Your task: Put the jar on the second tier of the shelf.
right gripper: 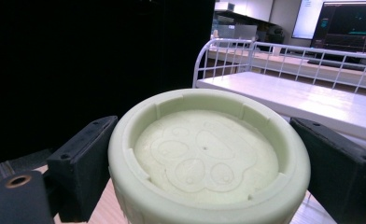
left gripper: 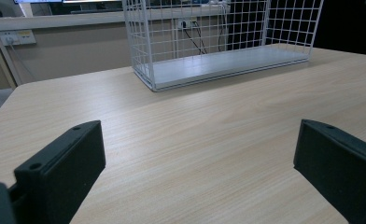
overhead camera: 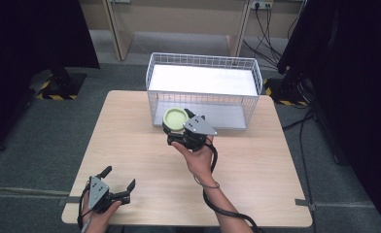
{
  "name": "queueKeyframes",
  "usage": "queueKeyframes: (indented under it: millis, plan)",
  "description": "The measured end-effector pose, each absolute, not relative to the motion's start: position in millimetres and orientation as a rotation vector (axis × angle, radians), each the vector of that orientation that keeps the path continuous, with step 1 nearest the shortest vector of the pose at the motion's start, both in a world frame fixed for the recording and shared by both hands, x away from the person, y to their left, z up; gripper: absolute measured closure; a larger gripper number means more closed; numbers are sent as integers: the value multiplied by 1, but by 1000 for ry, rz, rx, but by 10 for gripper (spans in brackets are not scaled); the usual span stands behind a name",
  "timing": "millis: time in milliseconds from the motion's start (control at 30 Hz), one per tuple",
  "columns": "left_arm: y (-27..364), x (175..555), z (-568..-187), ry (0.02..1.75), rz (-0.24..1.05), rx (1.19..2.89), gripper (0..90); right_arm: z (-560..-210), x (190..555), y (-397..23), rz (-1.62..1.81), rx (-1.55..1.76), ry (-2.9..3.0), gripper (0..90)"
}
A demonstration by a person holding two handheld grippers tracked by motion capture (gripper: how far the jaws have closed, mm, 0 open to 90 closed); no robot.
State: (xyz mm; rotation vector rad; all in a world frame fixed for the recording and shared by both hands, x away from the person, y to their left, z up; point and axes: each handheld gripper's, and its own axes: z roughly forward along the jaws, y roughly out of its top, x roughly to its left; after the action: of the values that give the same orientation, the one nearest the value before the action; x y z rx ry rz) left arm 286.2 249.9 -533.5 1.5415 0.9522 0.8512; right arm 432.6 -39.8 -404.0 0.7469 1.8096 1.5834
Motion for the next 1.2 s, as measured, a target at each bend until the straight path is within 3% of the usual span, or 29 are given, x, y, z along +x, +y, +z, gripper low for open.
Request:
queueKeyframes:
  millis: [1200]
  plan:
    - [250, 286, -533, 955, 849, 1540, 17, -360, 448, -68, 1563, 777, 1703, 116]
